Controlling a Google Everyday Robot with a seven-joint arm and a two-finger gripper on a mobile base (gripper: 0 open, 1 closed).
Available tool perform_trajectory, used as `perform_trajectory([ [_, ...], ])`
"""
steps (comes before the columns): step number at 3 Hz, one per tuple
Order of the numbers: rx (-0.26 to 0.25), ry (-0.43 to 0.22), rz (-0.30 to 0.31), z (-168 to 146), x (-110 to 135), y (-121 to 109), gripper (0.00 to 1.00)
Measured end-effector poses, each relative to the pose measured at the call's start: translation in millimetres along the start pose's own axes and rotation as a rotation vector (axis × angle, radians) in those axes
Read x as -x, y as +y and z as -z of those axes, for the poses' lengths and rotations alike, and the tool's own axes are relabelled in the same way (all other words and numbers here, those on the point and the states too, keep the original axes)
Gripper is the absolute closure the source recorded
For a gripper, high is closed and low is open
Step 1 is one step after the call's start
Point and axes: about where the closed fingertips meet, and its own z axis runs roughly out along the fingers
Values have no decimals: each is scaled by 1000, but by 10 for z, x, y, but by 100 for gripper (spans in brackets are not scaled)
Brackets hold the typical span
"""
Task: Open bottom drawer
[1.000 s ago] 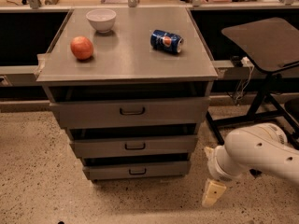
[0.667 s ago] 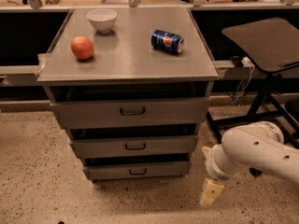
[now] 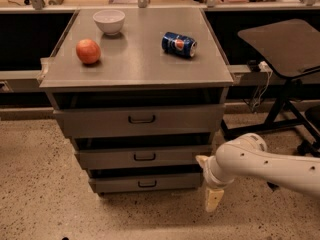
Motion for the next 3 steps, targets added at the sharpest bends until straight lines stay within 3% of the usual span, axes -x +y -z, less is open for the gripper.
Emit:
perform_trajectory([
  [1, 52, 16, 99, -764, -145, -70, 0],
  [2, 98, 43, 98, -1111, -207, -25, 0],
  [3, 101, 47, 94, -1137, -208, -27, 0],
])
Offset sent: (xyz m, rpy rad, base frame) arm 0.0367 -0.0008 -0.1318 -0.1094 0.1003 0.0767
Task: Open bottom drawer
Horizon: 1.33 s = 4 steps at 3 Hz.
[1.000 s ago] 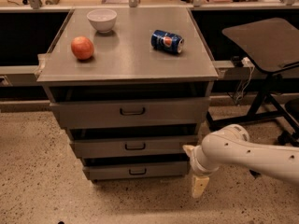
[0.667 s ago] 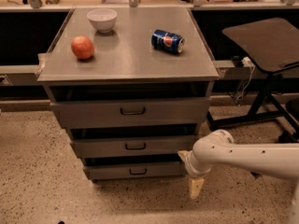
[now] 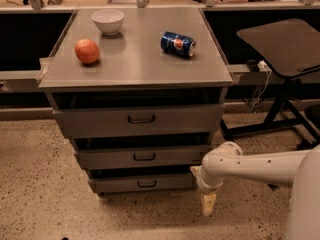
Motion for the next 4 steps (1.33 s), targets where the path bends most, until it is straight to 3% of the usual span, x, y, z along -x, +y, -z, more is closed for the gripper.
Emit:
perform_trajectory([
  [1, -12, -49, 26, -87, 0, -25, 0],
  [2, -48, -161, 33, -428, -18, -156, 0],
  [4, -32, -290, 38, -1239, -30, -282, 0],
])
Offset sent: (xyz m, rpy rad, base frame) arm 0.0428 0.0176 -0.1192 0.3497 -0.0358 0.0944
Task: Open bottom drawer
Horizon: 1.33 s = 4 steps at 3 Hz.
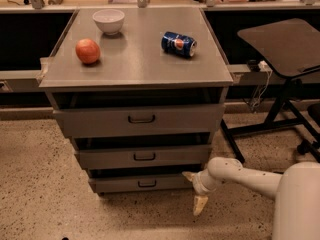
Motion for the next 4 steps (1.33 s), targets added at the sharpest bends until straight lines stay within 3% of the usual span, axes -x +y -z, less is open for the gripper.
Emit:
perform_trajectory([
  [2, -3, -49, -51, -522, -198, -294, 0],
  [4, -24, -51, -58, -823, -322, -604, 0],
])
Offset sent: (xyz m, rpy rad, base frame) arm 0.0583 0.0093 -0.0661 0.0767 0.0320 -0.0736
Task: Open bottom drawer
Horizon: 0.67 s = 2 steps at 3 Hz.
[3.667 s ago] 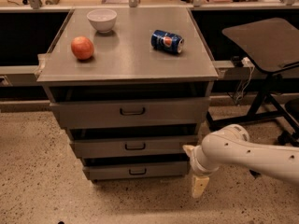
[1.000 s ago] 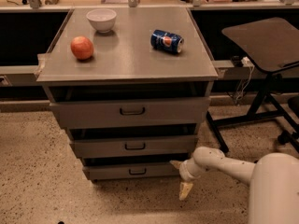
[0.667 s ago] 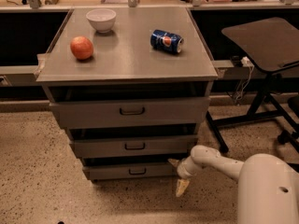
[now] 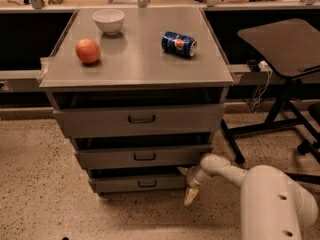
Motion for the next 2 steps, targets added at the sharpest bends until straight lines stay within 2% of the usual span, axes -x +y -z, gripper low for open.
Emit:
perform_trajectory([
  [1, -8, 12, -31, -180, -103, -88, 22],
  [2, -10, 20, -40, -245, -115, -93, 24],
])
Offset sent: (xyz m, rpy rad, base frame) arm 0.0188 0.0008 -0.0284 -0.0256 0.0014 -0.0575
